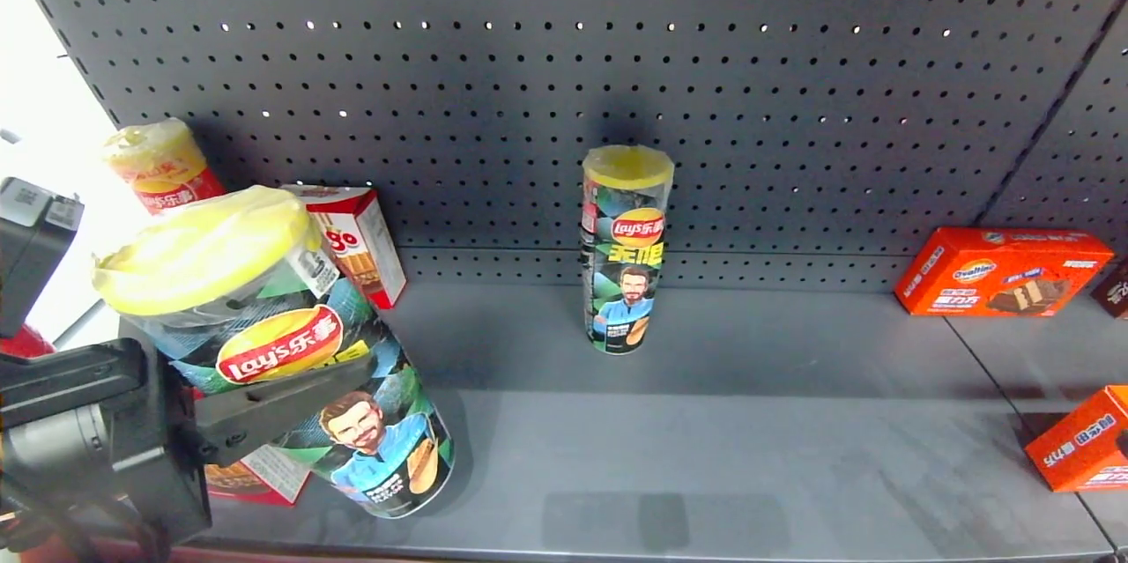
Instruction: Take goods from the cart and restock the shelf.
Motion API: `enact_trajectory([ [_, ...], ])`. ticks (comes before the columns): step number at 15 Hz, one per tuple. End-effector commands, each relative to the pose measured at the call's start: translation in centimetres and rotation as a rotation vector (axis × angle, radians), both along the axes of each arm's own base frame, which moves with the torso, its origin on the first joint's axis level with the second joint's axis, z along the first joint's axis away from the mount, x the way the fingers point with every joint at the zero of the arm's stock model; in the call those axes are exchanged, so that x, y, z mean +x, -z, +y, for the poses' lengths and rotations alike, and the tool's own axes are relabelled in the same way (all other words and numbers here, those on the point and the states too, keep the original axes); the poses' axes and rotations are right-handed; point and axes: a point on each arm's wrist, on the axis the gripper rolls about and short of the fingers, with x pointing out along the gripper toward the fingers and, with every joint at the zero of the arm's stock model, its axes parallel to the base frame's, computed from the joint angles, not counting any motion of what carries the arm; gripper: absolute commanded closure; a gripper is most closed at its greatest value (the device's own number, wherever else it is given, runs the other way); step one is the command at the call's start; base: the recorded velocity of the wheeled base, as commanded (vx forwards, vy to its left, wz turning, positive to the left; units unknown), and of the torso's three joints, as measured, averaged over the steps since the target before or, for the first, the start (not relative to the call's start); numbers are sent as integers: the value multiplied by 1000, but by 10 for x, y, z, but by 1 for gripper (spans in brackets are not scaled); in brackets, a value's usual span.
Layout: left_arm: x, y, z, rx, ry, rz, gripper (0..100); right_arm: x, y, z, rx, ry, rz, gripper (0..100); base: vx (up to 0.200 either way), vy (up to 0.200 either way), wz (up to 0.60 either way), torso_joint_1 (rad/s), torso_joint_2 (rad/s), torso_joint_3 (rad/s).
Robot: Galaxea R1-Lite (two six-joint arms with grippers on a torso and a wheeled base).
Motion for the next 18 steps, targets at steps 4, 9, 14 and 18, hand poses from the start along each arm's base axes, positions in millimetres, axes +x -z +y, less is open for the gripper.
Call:
enact_trajectory([
  [4,1,-4,-1,-2,4,-17,100,72,-7,30,-37,-91,123,0,0,0,0,0,0,0],
  [9,9,-3,-4,3,8,-1,100,113,-6,56,-43,-141,120,0,0,0,0,0,0,0],
  [14,10,-17,-5,-14,8,-43,100,166,-25,84,-18,-310,23,0,0,0,0,0,0,0],
  [18,13,-18,-7,-12,16,-37,100,205,-29,93,-42,-517,-32,0,0,0,0,0,0,0],
])
